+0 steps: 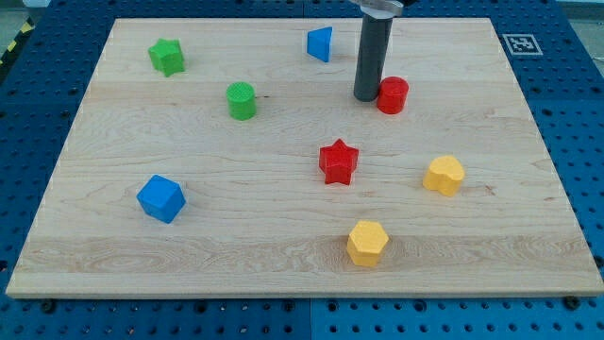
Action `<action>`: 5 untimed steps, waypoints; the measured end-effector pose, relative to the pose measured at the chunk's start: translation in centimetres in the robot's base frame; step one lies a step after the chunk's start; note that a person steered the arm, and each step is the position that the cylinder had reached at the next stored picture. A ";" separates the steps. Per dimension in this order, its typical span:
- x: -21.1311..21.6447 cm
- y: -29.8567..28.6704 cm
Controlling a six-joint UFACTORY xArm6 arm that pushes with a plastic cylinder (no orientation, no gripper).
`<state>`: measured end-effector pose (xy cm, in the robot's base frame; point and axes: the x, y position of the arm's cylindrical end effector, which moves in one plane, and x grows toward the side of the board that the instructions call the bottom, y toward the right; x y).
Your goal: Move the yellow heart closer to the red circle
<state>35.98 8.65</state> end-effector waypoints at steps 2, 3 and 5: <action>2.2 4.1; 2.8 6.9; 7.6 3.3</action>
<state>43.60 11.94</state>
